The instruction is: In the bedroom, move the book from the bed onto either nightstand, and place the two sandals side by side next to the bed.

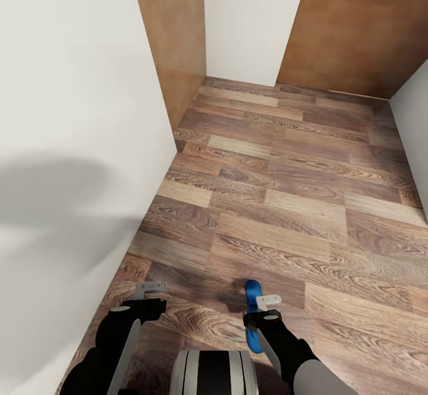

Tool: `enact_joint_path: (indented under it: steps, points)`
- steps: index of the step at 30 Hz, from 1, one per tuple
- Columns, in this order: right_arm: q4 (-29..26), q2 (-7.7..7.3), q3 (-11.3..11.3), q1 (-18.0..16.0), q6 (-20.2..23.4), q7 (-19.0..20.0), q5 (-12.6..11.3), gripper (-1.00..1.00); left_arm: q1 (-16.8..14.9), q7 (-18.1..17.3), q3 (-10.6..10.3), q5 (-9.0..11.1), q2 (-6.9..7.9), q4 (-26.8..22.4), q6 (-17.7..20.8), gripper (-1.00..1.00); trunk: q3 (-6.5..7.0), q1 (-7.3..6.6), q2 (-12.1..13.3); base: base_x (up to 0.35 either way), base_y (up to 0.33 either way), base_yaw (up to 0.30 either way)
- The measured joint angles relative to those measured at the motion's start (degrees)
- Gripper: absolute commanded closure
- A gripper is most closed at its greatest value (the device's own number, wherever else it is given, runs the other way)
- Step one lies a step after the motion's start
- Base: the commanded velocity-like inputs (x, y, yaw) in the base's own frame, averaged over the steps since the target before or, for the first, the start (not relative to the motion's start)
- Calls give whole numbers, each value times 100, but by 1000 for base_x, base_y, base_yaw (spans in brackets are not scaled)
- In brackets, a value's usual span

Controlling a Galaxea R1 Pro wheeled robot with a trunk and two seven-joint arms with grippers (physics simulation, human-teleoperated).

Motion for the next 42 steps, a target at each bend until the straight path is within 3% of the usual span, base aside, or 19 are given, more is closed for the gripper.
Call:
enact_joint_path:
  steps: [10, 15, 42]
  points:
    - [-4, 3, -3, 0, -1, -1, 0, -100, 0, 0, -2, -1, 0, 0, -5, -100, 0, 0, 0, 0, 0, 0]
    - [-2, 3, -5, 0, 4, -6, -1, -100, 0, 0, -1, -3, 0, 0, -6, -100, -110, 13, -7, 0, 0, 0]
    - [1, 4, -6, -43, 7, -9, 0, -100, 0, 0, -3, -8, 0, 0, -6, -100, -111, 13, -7, 0, 0, 0]
